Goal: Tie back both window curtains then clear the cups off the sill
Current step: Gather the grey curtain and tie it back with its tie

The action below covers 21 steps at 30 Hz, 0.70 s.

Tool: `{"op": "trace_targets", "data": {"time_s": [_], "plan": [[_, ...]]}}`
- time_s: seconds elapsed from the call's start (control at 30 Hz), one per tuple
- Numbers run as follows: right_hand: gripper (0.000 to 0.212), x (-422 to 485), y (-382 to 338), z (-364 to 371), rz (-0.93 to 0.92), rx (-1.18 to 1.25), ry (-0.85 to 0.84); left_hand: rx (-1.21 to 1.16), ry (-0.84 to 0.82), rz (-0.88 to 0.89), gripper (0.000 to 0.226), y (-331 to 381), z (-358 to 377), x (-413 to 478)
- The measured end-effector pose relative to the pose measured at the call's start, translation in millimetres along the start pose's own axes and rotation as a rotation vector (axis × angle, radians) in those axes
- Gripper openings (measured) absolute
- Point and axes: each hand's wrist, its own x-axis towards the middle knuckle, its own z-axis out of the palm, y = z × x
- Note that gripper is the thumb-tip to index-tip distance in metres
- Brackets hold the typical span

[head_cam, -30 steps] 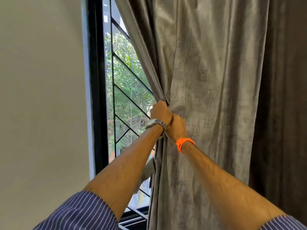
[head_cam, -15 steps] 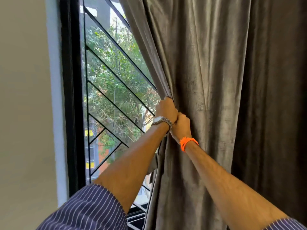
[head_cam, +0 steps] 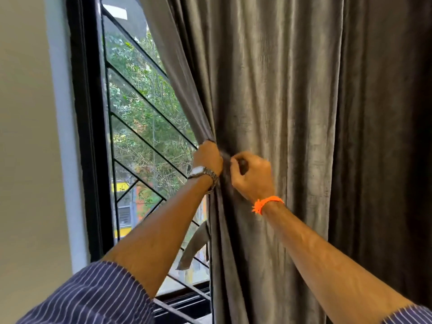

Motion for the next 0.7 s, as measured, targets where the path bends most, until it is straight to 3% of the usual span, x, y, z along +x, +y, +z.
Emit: {"op": "trace_targets", "data": {"time_s": [0.1, 0.17, 0.3, 0.4, 0.5, 0.7], "plan": [[0.019, 6.6, -7.2, -3.5, 0.031, -0.104, 0.266, 0.015, -0.013, -0.061, 0.025, -23.1, -11.2, -4.0], [0.039, 12.3, -3.3, -3.1, 0.145, -0.185, 0.363, 0.034, -0.002, -0.086, 0.028, -34.1, -18.1, -7.6], [0.104, 6.7, 10.8, 3.4, 0.562, -0.168, 0.335, 0.053, 0.023, -0.091, 0.035, -47.4, -29.3, -14.0], [0.132, -3.6, 26.0, 6.7, 0.710, -0.087, 0.227, 0.075, 0.020, -0.093, 0.045, -51.2, -34.5, -21.2], [0.143, -9.2, 38.7, 9.3, 0.783, -0.014, 0.151, 0.067, 0.046, -0.085, 0.049, -52.5, -36.4, -25.8], [0.138, -11.1, 56.5, 22.7, 0.833, 0.081, 0.096, 0.052, 0.027, -0.091, 0.047, -58.3, -35.5, -24.3]]}}
